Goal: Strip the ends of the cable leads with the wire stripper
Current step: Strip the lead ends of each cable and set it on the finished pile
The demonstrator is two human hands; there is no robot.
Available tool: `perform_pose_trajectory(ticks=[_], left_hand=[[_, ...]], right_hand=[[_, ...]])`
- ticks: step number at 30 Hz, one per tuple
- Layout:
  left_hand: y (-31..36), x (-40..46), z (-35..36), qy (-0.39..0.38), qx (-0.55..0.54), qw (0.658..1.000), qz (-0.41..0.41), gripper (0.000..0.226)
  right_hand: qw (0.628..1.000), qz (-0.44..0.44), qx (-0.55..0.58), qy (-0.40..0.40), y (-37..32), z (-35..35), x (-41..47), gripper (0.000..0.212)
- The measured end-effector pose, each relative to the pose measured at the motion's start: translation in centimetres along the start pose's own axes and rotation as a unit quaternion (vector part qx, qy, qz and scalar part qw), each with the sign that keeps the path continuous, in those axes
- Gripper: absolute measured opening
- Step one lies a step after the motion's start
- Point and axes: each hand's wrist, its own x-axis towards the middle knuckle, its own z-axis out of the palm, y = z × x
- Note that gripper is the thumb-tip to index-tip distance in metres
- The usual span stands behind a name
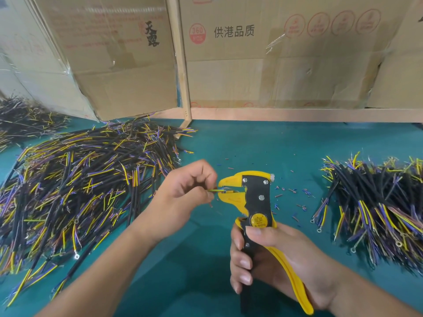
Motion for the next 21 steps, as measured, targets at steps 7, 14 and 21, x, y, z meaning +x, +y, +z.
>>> perform_pose_trajectory(ticks=[7,14,21], left_hand=[[0.01,0.02,0.22,0.001,-0.015,1.000,-0.006,0.006],[-0.09,0.11,0.35,-0.002,-0.022,1.000,-0.005,0.007],[-0.16,0.04,0.30,-0.004,-0.030,1.000,-0.009,0.009]], right_hand=[[1.000,0.006,-0.006,0.027,0.12,0.15,-0.02,0.029],[0.999,-0.002,-0.015,0.031,0.02,0.39,-0.10,0.029],[0.999,0.004,-0.026,0.040,-0.05,0.51,-0.11,0.030]])
